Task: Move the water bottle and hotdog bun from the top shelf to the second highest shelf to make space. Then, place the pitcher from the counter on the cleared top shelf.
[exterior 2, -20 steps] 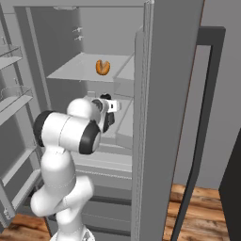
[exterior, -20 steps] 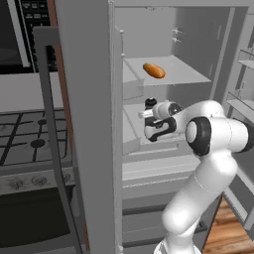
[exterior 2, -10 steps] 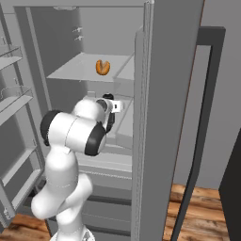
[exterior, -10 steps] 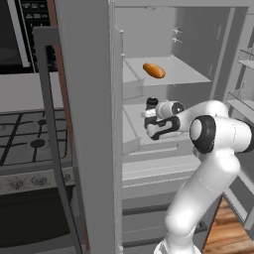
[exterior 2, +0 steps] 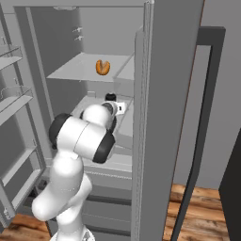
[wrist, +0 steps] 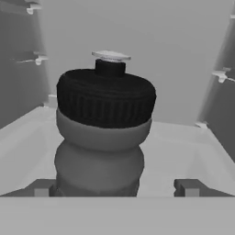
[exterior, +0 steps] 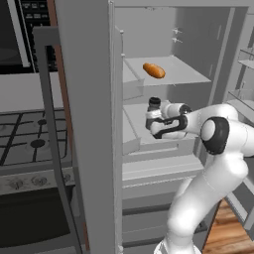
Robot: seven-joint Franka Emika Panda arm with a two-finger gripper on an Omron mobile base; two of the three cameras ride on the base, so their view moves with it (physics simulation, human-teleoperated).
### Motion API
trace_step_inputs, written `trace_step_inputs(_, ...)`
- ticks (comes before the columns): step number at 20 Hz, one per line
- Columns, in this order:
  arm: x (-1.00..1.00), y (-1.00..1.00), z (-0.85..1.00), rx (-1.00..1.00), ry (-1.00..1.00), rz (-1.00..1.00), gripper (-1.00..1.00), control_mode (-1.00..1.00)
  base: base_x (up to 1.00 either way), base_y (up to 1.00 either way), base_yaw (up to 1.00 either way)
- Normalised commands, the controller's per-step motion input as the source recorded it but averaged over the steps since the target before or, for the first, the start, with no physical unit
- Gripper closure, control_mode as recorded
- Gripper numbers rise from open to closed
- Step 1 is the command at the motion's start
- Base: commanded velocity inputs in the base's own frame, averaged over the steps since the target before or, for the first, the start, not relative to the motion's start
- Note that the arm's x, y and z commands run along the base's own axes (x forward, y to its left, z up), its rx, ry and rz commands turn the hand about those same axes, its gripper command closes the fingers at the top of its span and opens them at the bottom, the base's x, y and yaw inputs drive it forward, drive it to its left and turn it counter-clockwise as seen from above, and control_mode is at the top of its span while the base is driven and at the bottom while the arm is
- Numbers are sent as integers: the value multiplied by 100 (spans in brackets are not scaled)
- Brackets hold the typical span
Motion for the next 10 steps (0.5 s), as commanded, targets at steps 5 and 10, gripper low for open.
trace_step_inputs(5, -44, 11, 42, -2, 1, 0, -100, -100, 0, 0, 0)
trace_step_inputs(10, -58, 29, 47, -9, 5, 0, -100, -100, 0, 0, 0)
